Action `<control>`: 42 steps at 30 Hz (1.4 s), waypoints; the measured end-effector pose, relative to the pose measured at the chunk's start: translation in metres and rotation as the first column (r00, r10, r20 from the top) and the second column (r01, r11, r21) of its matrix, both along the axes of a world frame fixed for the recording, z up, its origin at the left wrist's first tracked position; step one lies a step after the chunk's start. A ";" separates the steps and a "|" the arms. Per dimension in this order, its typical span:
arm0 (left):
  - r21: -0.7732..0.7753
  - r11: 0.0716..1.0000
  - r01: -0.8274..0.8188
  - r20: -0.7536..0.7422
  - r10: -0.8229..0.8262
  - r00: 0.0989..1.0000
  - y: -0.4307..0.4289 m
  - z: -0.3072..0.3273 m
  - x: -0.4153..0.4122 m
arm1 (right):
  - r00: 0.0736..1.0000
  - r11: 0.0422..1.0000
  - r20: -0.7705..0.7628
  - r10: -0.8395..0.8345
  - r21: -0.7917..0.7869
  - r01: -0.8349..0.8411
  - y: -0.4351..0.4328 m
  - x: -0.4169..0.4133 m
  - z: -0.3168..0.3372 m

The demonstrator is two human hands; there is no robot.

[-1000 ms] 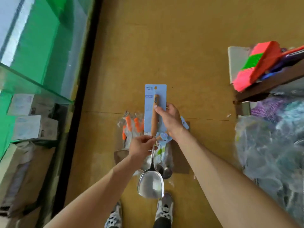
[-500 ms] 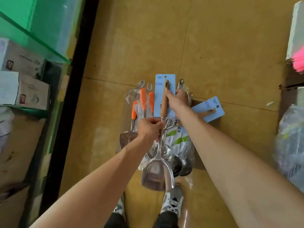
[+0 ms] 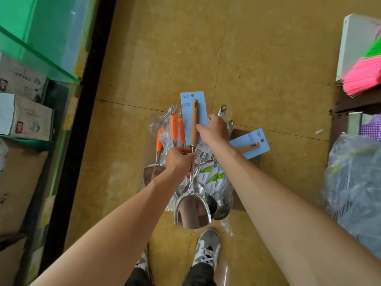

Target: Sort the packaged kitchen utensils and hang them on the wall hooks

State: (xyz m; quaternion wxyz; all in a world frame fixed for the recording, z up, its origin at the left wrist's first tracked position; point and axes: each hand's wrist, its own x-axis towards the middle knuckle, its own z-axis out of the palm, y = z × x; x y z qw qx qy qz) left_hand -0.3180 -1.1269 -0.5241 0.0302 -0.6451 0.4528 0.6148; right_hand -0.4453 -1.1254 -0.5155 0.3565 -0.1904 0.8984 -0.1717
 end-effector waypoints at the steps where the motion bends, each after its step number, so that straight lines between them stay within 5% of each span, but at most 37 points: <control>1: -0.001 1.000 0.015 0.008 -0.015 1.000 0.000 0.001 0.001 | 1.000 1.000 -0.008 0.028 0.000 -0.028 0.003 0.000 0.001; 18: -0.034 0.976 0.216 0.059 -0.214 0.975 0.017 -0.012 0.000 | 0.994 0.999 0.107 0.030 -0.045 -0.025 0.033 0.017 0.008; 25: -0.245 0.921 0.303 0.125 -0.280 0.952 0.001 0.038 -0.002 | 0.994 0.999 0.108 0.036 -0.037 -0.032 0.041 0.013 0.037; 34: -0.557 0.517 0.650 0.351 -0.563 0.749 -0.025 0.180 -0.038 | 0.996 0.984 -0.079 0.044 -0.168 -0.057 0.055 -0.028 0.158; 42: -0.737 0.067 0.673 0.469 -0.666 0.580 -0.009 0.322 -0.111 | 0.883 0.965 -0.459 -0.099 -0.259 -0.027 0.118 -0.092 0.297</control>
